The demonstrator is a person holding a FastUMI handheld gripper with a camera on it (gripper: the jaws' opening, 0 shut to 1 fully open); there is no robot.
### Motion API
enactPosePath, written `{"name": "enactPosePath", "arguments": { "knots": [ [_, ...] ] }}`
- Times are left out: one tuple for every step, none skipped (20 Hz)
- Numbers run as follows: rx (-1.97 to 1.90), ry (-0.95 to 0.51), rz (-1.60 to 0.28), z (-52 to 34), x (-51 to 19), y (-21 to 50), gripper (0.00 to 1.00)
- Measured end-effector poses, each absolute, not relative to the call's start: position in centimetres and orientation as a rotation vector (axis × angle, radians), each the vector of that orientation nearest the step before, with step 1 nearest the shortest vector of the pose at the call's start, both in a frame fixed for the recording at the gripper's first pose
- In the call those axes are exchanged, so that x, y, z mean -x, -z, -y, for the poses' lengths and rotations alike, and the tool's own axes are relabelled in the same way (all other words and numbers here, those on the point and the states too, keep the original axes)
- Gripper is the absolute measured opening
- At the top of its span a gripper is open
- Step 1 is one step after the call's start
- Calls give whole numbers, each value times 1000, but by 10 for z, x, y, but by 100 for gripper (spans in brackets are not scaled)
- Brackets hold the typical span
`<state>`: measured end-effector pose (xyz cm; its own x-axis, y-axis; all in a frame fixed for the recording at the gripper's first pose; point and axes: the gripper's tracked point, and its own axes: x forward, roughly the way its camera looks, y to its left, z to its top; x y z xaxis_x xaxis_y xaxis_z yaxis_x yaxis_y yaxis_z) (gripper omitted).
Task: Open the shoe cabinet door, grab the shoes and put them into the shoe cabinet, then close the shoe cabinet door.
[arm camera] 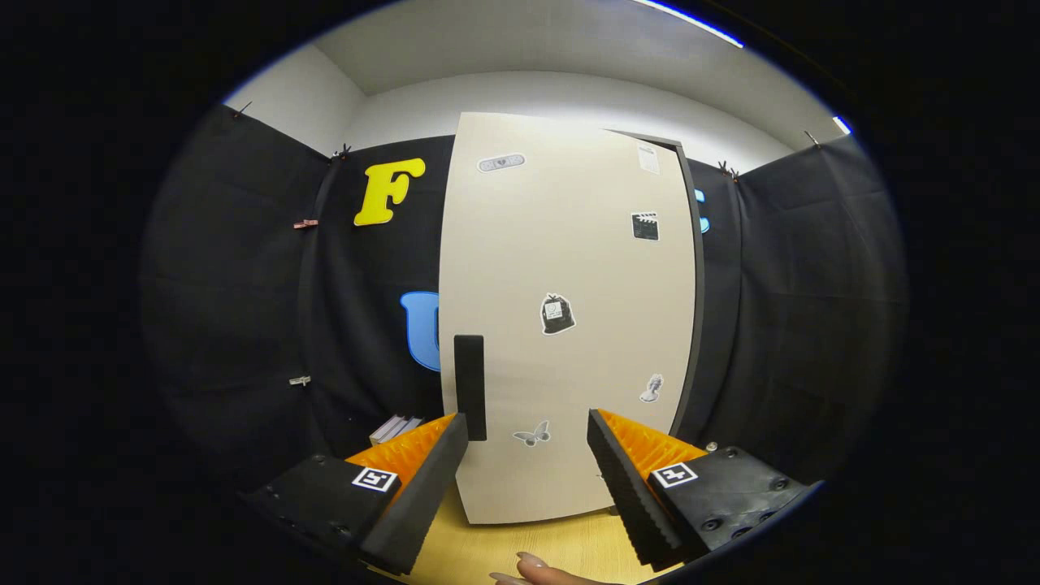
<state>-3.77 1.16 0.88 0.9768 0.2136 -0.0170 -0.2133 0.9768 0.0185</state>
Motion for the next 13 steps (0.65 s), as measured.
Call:
{"name": "enactPosePath", "arguments": {
  "knots": [
    [-16, -212, -18, -12, 37, -8, 97],
    [-17, -210, -19, -13, 37, -8, 97],
    [-18, -207, -19, -13, 37, -8, 97],
    [-18, -205, -18, -13, 36, -8, 97],
    [-18, -203, -18, -14, 36, -8, 97],
    [-15, -201, -17, -14, 36, -8, 97],
    [-13, -199, -17, -15, 35, -9, 97],
    [-11, -198, -16, -15, 36, -9, 97],
    [-9, -196, -15, -15, 36, -9, 97],
    [-9, -194, -14, -14, 35, -10, 97],
    [-10, -193, -13, -15, 36, -10, 97],
    [-9, -193, -14, -15, 35, -9, 97],
    [-8, -192, -14, -15, 35, -10, 97]
  ]
}}
